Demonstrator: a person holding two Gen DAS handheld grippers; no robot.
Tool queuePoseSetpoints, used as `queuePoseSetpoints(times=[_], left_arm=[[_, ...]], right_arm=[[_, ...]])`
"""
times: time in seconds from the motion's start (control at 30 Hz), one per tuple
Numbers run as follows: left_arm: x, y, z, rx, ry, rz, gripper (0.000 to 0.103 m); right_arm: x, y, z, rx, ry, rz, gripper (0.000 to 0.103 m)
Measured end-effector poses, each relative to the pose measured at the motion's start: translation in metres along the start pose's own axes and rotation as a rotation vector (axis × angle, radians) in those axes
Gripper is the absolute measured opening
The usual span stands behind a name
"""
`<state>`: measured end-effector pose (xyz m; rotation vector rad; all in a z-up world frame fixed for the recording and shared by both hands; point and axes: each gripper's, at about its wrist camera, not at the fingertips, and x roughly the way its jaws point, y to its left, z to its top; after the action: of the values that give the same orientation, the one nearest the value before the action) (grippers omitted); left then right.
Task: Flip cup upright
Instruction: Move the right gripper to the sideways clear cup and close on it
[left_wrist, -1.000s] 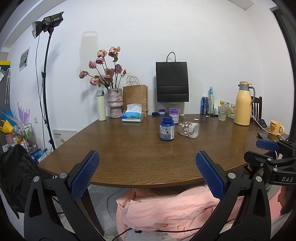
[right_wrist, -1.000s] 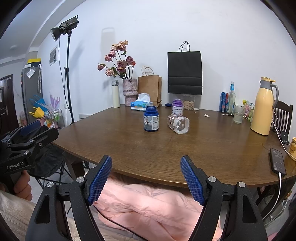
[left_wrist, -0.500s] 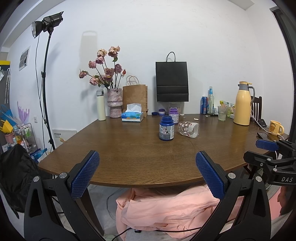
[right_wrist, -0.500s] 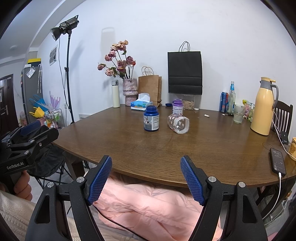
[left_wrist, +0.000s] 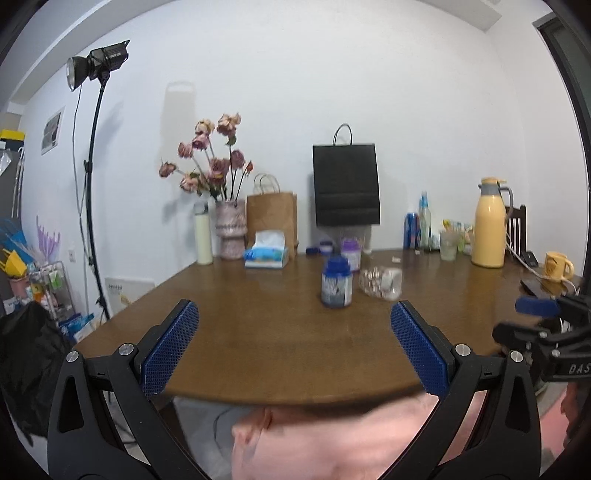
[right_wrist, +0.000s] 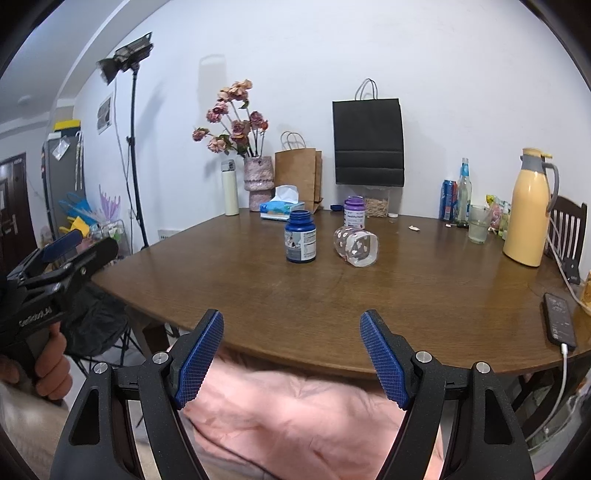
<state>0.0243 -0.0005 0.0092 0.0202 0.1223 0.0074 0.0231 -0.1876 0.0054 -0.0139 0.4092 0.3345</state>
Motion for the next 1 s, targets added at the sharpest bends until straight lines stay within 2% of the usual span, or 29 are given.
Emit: queuePoseSetpoints(times=[0.13,0.23,0.33,0.37,0.43,0.5,0.57,0.67,0.8,0.87,0.93,0.97,1.0], left_arm=[[0.047,-0.004,0.01,-0.014,0.016,-0.012,0.103],[0.085,-0.005,0.016,-0.034,0.057,-0.048,0.103],[0.137,-0.011,0.02,-0.013,0.192,-0.105,0.103],[0.148,-0.013,0.02,-0.007,0.221,-0.098,0.103],[0.174,-0.018,0.018,0.01,0.282,-0.138,0.103],[0.2,-0.021,0.015,0.015,0.333,-0.147,0.103],[0.224,-0.022,0.014,-0.004,0.376,-0.151,0.103],[0.246,-0.021,0.011,-0.051,0.42,-0.156,0.103],[0.258,-0.022,0.005,-0.072,0.46,-0.142,0.103],[0.26,-0.024,0.002,-0.068,0.465,-0.146,0.103],[0.262,-0.026,0.0,-0.061,0.471,-0.145,0.103],[0.262,-0.026,-0.001,-0.057,0.476,-0.143,0.103],[0.261,-0.027,-0.001,-0.055,0.482,-0.139,0.103]], right_arm=[[0.037,-0.023,0.019,-0.013,0.022,-0.027,0.081],[0.069,-0.04,0.041,-0.037,0.027,-0.063,0.081],[0.113,-0.056,0.064,-0.068,0.072,-0.088,0.081],[0.123,-0.059,0.068,-0.074,0.093,-0.091,0.081],[0.158,-0.07,0.08,-0.091,0.147,-0.101,0.081],[0.185,-0.081,0.09,-0.094,0.158,-0.106,0.081],[0.22,-0.093,0.099,-0.093,0.201,-0.075,0.081],[0.263,-0.103,0.107,-0.091,0.261,-0.065,0.081],[0.314,-0.104,0.107,-0.172,0.335,-0.102,0.081],[0.331,-0.108,0.104,-0.167,0.379,-0.081,0.081],[0.343,-0.114,0.099,-0.12,0.413,-0.024,0.081],[0.346,-0.117,0.098,-0.092,0.421,0.005,0.077],[0.345,-0.119,0.096,-0.071,0.42,0.022,0.069]])
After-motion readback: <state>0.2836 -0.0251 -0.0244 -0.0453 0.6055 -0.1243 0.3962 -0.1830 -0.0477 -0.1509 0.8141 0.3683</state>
